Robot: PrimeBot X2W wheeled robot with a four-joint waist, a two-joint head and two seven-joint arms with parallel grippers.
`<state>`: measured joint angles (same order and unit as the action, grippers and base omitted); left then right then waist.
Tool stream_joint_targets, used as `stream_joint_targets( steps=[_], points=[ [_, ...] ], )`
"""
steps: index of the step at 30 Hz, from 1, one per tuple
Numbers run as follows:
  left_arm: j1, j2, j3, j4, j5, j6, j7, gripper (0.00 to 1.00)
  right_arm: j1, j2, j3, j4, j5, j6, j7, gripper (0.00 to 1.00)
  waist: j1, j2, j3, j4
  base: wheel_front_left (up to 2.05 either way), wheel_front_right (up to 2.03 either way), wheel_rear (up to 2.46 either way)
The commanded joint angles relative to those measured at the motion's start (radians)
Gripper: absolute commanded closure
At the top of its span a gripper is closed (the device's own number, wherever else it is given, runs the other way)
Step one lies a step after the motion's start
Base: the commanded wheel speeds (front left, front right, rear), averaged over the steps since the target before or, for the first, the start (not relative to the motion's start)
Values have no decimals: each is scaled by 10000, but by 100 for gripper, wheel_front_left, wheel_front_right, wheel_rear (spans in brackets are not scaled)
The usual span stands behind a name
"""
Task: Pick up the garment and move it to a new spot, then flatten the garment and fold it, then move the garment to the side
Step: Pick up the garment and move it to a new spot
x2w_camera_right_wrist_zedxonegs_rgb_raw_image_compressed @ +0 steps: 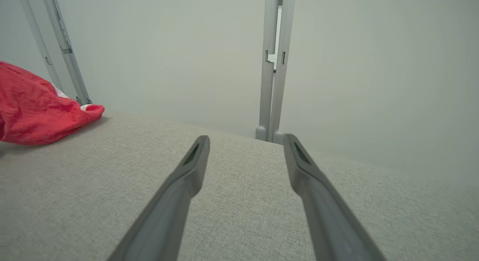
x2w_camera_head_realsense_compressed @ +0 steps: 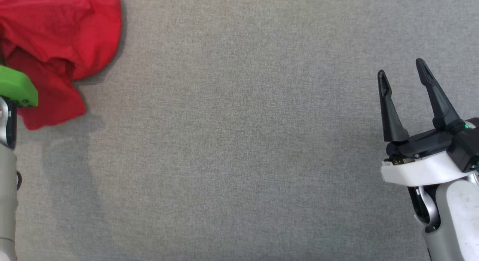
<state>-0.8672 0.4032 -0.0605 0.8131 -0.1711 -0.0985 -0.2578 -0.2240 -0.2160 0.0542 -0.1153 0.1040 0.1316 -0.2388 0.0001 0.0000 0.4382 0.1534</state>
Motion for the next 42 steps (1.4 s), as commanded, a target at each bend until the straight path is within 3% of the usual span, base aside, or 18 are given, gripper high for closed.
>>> stream_joint_targets(
  steps=[1,5,14,18,24,29,33,34,35,36,37,42],
  points=[
    [251,49,-126,-496,113,-57,-78,100,171,96,12,109,56,-20,-83,0,-1,0,-795,-71,0,0,0],
    [666,-118,-573,-2320,285,-136,15,100,287,348,9,363,103,-20,-183,0,-1,0,-1289,-178,0,0,0],
    [1571,-652,-1895,-6421,596,-156,2228,100,288,777,111,623,198,-20,-255,0,-1,0,-1686,-859,0,0,0],
    [1934,-995,-2673,-7419,918,-98,2974,100,161,917,237,576,256,-19,-266,0,-1,0,-1628,-1399,0,0,0],
    [1955,-1846,-3571,-6819,1062,45,3372,100,-14,1063,276,459,392,-19,-265,0,-1,0,-1445,-2404,0,0,0],
    [1372,-2842,-3862,-5016,1100,582,2826,100,-296,1264,648,551,485,-19,-265,0,-1,0,-1262,-3593,0,0,0],
    [902,-3172,-4035,-3777,1062,813,2424,100,-314,1407,731,593,537,-19,-265,0,-1,0,-1192,-4185,0,0,0],
    [829,-3258,-4123,-3471,976,807,2313,96,-280,1432,699,599,548,-19,-265,0,-1,0,-1182,-4292,0,0,0],
    [788,-3327,-4204,-3249,907,775,2238,59,-236,1451,656,602,550,-19,-265,0,-1,0,-1181,-4340,0,0,0],
    [737,-3390,-4355,-2988,829,714,2157,4,-188,1475,625,610,557,-19,-266,0,-1,0,-1185,-4387,0,0,0],
    [707,-3420,-4480,-2811,744,647,2130,0,-162,1492,610,613,560,-19,-266,0,-1,0,-1188,-4410,0,0,0],
    [809,-3493,-5225,-2332,285,443,1655,0,-120,1552,453,615,509,-19,-266,0,-1,0,-1265,-4279,0,0,0]
  ],
)
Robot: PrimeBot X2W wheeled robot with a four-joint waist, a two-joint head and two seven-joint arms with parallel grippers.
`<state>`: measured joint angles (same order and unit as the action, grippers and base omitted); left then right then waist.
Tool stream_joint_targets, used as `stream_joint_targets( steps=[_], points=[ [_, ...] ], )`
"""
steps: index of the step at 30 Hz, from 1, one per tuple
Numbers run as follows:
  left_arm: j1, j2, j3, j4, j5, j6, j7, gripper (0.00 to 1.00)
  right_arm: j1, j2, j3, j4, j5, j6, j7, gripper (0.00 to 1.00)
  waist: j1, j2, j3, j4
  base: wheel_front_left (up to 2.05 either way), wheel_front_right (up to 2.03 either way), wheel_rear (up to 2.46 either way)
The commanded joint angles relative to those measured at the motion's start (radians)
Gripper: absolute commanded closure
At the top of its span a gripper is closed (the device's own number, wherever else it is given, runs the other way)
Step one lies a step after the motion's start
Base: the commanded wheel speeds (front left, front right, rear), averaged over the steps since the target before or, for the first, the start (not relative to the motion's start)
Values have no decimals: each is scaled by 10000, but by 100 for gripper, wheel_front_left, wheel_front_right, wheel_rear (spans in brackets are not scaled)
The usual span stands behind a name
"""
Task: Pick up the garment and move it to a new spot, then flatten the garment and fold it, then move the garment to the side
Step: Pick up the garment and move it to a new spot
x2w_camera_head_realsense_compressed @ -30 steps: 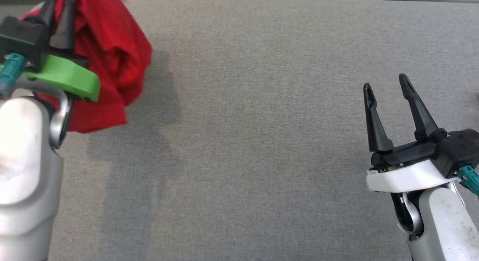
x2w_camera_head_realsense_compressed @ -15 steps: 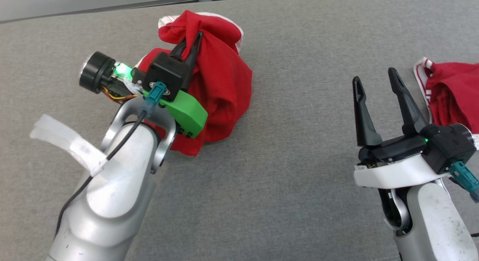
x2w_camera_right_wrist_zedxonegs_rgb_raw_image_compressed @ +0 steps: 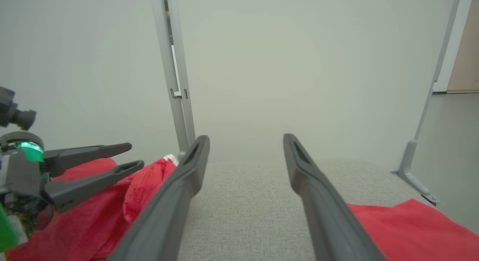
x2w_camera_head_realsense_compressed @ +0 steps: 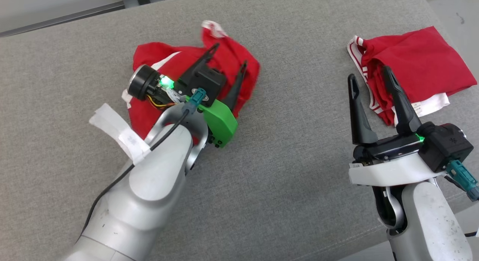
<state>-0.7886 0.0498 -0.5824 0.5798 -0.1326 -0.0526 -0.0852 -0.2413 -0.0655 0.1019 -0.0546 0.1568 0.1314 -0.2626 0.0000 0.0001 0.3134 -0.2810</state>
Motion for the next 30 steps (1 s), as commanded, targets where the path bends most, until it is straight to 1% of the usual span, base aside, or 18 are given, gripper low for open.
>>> stream_joint_targets(
  steps=[1,4,7,10,14,17,20,24,27,30],
  points=[
    [70,43,-153,0,-252,-26,-178,0,48,57,-31,7,-32,-17,-28,0,0,-1,-44,147,0,0,0],
    [107,42,-287,-89,-520,209,-496,0,48,52,-33,22,-81,-17,-28,0,0,-1,-143,451,0,0,0],
    [105,42,-204,-178,-632,501,-854,0,99,39,-51,28,-127,-17,-29,0,0,-1,-284,820,0,0,0],
    [300,369,48,-392,-634,830,-1212,0,202,-53,-35,85,-174,-17,-29,0,0,-1,-476,1251,0,0,0],
    [818,872,423,-840,-744,1156,-1527,0,356,-187,75,165,-207,-17,-29,0,0,-1,-738,1788,0,0,0],
    [1644,1354,758,-1445,-800,1450,-1730,0,430,-328,159,220,-217,-17,-29,0,0,-1,-952,2194,0,0,0],
    [2690,1633,1105,-2080,-920,1771,-1798,0,560,-385,177,262,-218,-17,-29,0,0,-1,-1118,2499,0,0,0],
    [4243,1738,1670,-3173,-1075,2083,-1796,0,706,-478,173,309,-223,-17,-29,0,0,-1,-1218,2867,0,0,0],
    [5154,1598,1968,-3753,-1000,2146,-1797,0,824,-515,109,359,-201,-17,-29,0,0,-1,-1285,3095,0,0,0],
    [5710,1344,2320,-4199,-877,2134,-1799,0,935,-540,74,414,-179,-17,-29,0,0,-1,-1351,3266,0,0,0]
  ],
)
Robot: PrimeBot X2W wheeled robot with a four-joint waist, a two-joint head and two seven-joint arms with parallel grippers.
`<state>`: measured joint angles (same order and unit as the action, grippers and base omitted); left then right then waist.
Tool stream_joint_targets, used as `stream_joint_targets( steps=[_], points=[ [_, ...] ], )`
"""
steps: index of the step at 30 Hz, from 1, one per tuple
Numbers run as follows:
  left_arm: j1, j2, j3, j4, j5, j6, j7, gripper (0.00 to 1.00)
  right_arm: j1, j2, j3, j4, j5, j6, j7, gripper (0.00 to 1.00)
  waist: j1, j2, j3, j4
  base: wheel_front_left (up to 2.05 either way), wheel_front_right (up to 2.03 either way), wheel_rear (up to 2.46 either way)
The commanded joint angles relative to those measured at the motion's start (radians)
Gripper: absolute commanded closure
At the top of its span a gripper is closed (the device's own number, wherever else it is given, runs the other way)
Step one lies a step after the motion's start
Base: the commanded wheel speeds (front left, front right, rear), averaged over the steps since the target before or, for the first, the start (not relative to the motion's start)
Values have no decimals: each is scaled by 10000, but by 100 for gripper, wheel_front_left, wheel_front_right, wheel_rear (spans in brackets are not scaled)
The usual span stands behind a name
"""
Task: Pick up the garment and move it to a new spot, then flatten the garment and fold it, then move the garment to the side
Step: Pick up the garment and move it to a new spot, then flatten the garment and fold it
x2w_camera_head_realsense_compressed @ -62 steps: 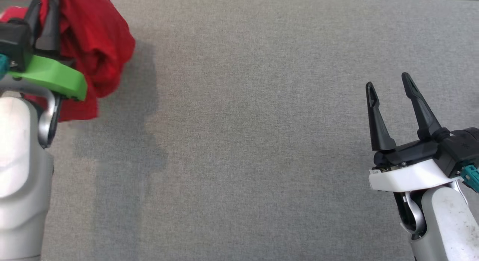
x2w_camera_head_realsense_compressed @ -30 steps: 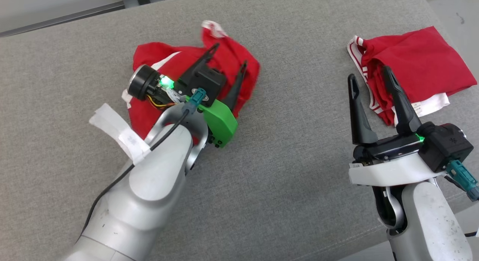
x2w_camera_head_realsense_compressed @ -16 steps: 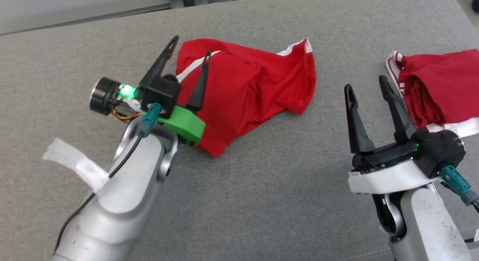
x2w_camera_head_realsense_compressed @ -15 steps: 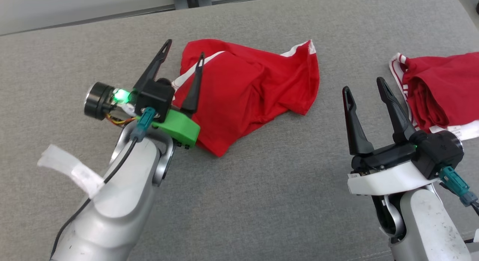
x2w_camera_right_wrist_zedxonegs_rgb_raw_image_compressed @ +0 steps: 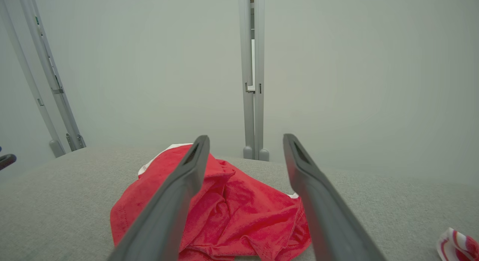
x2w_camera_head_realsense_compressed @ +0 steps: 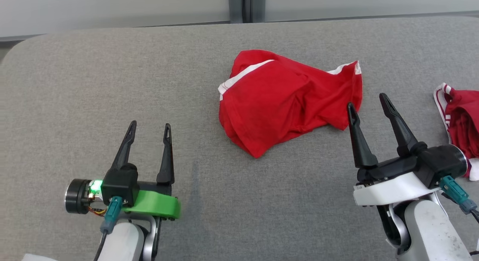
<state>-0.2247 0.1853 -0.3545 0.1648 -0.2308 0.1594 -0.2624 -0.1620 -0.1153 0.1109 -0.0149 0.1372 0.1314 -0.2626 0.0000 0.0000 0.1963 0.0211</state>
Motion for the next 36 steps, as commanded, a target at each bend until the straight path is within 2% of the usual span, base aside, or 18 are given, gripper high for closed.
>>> stream_joint_targets(
  steps=[1,9,25,32,36],
  points=[
    [260,-78,106,-135,253,-45,-26,0,179,-43,-9,53,18,-17,-29,0,0,0,-211,296,0,0,0],
    [741,-641,465,-216,795,-620,-28,0,126,29,117,200,31,-17,-29,0,0,0,-279,349,0,0,0],
    [800,-1129,1134,20,1211,-1287,-29,0,53,57,257,310,34,-17,-29,0,0,0,-165,420,0,0,0],
    [579,-1241,1177,100,1312,-1451,-29,0,-356,-450,1539,905,-776,-19,-29,0,0,0,-25,718,0,0,0],
    [450,-1286,1118,185,1299,-1493,-29,0,-819,-388,2235,1396,-907,-19,-28,0,0,0,93,1089,0,0,0]
  ],
)
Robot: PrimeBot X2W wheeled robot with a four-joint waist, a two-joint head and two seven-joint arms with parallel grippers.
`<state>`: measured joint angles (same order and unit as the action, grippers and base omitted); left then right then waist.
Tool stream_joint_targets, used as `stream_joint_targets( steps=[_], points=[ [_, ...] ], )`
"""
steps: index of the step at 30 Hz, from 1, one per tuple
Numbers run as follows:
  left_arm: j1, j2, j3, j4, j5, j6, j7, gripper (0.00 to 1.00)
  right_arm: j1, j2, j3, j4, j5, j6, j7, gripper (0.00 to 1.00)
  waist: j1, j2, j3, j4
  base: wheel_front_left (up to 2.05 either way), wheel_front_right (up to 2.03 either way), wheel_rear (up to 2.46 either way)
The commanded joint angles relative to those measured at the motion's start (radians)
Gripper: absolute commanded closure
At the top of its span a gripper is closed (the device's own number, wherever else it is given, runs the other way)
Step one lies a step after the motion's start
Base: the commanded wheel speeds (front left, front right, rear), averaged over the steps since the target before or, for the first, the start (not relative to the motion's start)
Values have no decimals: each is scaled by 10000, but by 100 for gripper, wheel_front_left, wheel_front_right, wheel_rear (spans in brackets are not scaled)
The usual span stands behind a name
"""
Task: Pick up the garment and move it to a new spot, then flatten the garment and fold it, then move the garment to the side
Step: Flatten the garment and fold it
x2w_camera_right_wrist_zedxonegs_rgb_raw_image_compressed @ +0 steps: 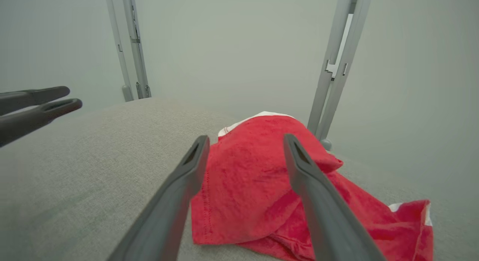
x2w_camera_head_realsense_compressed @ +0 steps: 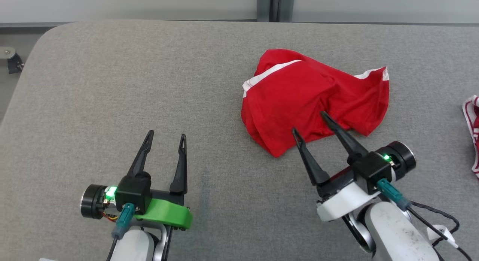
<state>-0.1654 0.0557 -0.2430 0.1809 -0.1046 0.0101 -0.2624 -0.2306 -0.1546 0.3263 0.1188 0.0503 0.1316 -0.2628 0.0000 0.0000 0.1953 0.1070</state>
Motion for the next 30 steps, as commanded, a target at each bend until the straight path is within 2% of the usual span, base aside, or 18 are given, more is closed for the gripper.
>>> stream_joint_targets(
  steps=[1,5,9,11,14,21,22,23,30],
  points=[
    [-168,-4,-31,24,31,-12,-29,0,-241,3,168,184,-94,-21,-27,0,0,0,136,321,0,0,0],
    [-214,-31,-157,18,-76,34,-29,0,-734,-13,699,930,-412,-21,-17,0,0,0,286,747,0,0,0],
    [-274,-47,-330,40,-202,55,-29,0,-1392,6,885,1898,-1271,-21,180,0,0,0,413,1157,0,0,0],
    [-336,-44,-367,-86,-326,264,-29,0,-1721,-12,783,2358,-2061,-21,314,0,0,0,467,1374,0,0,0],
    [-313,-47,-583,-73,-500,353,-30,0,-2036,138,427,2971,-3034,-21,398,0,0,0,526,1696,0,0,0],
    [-236,-44,-799,-14,-673,465,-30,0,-2351,422,-598,3860,-4100,-21,322,0,0,0,588,2083,0,0,0],
    [-217,-45,-818,-7,-681,462,-30,0,-2340,478,-809,4000,-4145,-21,363,28,0,0,581,2097,0,0,0],
    [-201,-45,-830,-1,-689,481,-30,0,-2335,513,-916,4085,-4228,-21,370,100,0,0,572,2101,0,0,0],
    [-215,-46,-842,65,-696,425,-30,0,-2459,874,-1402,4047,-4202,-21,46,100,0,0,461,1869,0,0,0]
  ],
)
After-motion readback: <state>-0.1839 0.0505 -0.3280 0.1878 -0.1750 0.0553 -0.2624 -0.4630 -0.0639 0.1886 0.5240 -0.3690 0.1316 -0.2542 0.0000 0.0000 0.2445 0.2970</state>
